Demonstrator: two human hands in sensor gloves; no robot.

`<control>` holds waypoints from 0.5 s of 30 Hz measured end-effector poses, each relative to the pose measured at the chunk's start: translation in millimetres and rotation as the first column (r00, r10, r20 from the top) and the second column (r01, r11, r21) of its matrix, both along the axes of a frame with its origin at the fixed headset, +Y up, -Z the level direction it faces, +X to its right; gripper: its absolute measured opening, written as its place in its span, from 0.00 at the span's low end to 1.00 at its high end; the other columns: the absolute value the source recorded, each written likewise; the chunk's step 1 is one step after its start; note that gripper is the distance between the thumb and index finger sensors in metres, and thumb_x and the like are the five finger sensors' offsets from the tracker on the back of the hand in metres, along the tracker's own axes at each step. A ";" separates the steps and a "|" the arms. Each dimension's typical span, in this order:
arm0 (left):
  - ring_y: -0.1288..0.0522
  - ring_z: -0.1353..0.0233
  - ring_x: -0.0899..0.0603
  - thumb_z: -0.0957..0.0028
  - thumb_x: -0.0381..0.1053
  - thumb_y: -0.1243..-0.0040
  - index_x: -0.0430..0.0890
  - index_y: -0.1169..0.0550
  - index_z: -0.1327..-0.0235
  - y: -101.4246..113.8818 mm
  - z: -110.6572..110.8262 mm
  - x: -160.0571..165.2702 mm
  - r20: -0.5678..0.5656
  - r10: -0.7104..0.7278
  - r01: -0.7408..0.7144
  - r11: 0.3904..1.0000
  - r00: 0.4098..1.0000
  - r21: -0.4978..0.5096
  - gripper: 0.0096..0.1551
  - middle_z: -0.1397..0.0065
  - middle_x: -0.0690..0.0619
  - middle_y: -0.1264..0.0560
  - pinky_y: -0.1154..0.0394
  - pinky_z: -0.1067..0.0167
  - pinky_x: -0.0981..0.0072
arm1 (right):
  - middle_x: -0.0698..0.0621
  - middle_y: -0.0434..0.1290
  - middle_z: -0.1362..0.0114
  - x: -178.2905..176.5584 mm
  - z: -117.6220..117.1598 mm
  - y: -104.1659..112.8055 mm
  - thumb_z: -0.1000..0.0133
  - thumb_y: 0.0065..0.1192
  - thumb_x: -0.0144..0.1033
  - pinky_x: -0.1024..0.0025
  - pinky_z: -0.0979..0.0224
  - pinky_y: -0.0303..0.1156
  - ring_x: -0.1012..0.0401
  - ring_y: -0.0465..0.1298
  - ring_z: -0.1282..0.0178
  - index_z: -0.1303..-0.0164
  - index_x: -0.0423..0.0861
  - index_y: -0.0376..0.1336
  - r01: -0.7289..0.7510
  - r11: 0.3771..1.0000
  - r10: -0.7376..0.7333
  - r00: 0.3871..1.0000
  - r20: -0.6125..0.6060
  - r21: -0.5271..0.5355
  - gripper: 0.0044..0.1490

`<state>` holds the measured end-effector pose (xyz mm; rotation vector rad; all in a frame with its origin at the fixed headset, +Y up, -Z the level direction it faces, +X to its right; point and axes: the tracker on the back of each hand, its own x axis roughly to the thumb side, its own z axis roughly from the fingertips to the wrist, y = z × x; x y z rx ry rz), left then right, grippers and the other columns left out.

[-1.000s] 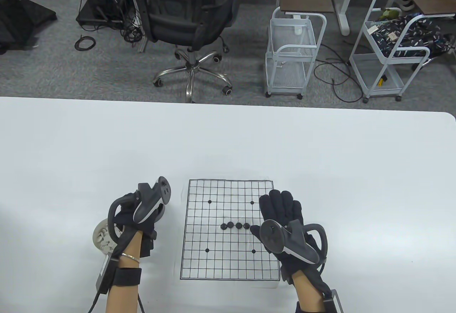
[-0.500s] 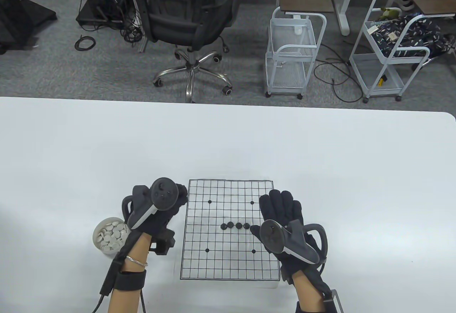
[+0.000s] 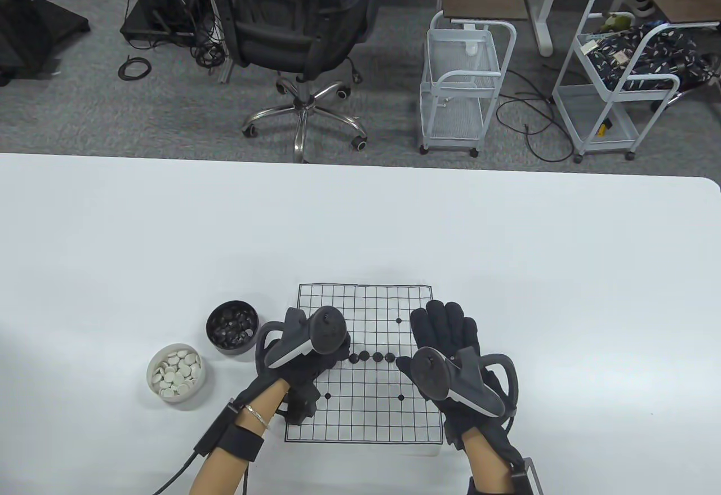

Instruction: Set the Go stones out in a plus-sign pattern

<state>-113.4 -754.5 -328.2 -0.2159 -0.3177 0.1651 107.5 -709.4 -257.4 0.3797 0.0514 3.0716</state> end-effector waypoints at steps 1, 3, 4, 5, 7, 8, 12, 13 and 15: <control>0.17 0.66 0.62 0.54 0.58 0.36 0.57 0.16 0.51 0.3 0.2 1.1 0.002 -0.008 0.008 1.000 1.000 0.002 0.19 0.56 0.59 0.11 0.18 0.52 0.68 | 0.37 0.39 0.12 0.0 -0.2 -0.1 0.39 0.40 0.60 0.42 0.17 0.39 0.35 0.40 0.12 0.13 0.42 0.36 0.001 1.000 -0.001 1.000 -0.001 0.000 0.52; 0.17 0.66 0.62 0.54 0.58 0.36 0.57 0.16 0.51 -0.5 1.4 2.5 0.004 -0.029 0.029 1.000 1.000 0.012 0.20 0.56 0.59 0.12 0.18 0.52 0.68 | 0.37 0.38 0.12 0.1 -0.3 -0.3 0.39 0.40 0.60 0.42 0.17 0.39 0.35 0.40 0.12 0.13 0.42 0.36 0.001 1.000 -0.001 1.000 0.000 -0.002 0.52; 0.17 0.66 0.62 0.54 0.59 0.36 0.57 0.16 0.50 -2.1 2.1 3.5 0.006 -0.048 0.047 0.999 0.999 0.023 0.20 0.56 0.59 0.12 0.18 0.52 0.68 | 0.37 0.38 0.12 0.0 -0.3 -0.4 0.39 0.40 0.60 0.42 0.17 0.39 0.35 0.40 0.12 0.13 0.42 0.36 -0.001 1.000 0.001 1.000 0.000 -0.002 0.52; 0.17 0.65 0.62 0.54 0.59 0.36 0.57 0.17 0.50 -3.1 2.5 3.9 0.004 -0.071 0.071 0.997 0.997 0.031 0.20 0.57 0.60 0.13 0.18 0.51 0.68 | 0.37 0.39 0.12 0.0 -0.1 -0.3 0.39 0.40 0.60 0.42 0.17 0.39 0.35 0.40 0.12 0.13 0.42 0.36 -0.003 1.000 0.003 1.000 0.000 -0.002 0.52; 0.17 0.65 0.62 0.53 0.60 0.37 0.58 0.17 0.50 -3.3 3.0 5.3 0.006 -0.079 0.079 0.996 0.997 0.036 0.20 0.57 0.60 0.13 0.19 0.51 0.67 | 0.37 0.39 0.12 0.0 0.2 0.2 0.39 0.40 0.60 0.42 0.17 0.40 0.35 0.40 0.12 0.13 0.42 0.36 -0.004 1.000 0.004 1.000 0.000 0.000 0.52; 0.17 0.64 0.61 0.53 0.60 0.37 0.59 0.17 0.50 -3.2 3.2 5.8 0.006 -0.088 0.088 0.995 0.996 0.042 0.20 0.57 0.60 0.13 0.19 0.50 0.67 | 0.37 0.39 0.12 0.0 0.2 0.4 0.39 0.40 0.60 0.42 0.17 0.39 0.35 0.40 0.12 0.13 0.42 0.36 -0.002 1.000 0.002 1.000 -0.001 0.001 0.52; 0.17 0.63 0.61 0.53 0.61 0.38 0.61 0.17 0.50 -3.0 4.3 7.5 0.003 -0.139 0.139 0.988 0.990 0.074 0.19 0.56 0.61 0.13 0.19 0.49 0.66 | 0.37 0.39 0.12 0.0 -0.3 -0.2 0.39 0.40 0.60 0.42 0.17 0.39 0.36 0.40 0.12 0.13 0.42 0.36 0.001 1.000 -0.001 1.000 -0.002 0.000 0.52; 0.17 0.62 0.60 0.53 0.62 0.38 0.61 0.17 0.50 -2.9 4.5 7.6 0.002 -0.141 0.140 0.987 0.990 0.075 0.19 0.56 0.60 0.13 0.19 0.49 0.66 | 0.37 0.38 0.12 -0.1 -0.1 -0.4 0.39 0.40 0.60 0.42 0.17 0.39 0.35 0.40 0.12 0.13 0.43 0.36 -0.002 1.000 0.002 1.000 -0.002 -0.001 0.52; 0.17 0.62 0.60 0.53 0.62 0.39 0.61 0.17 0.50 -3.0 4.6 7.6 0.004 -0.141 0.140 0.987 0.990 0.075 0.20 0.55 0.60 0.13 0.19 0.48 0.65 | 0.37 0.39 0.12 -0.2 0.0 -0.6 0.39 0.40 0.60 0.42 0.17 0.40 0.36 0.40 0.12 0.13 0.42 0.36 -0.005 1.000 0.005 1.000 -0.002 -0.003 0.52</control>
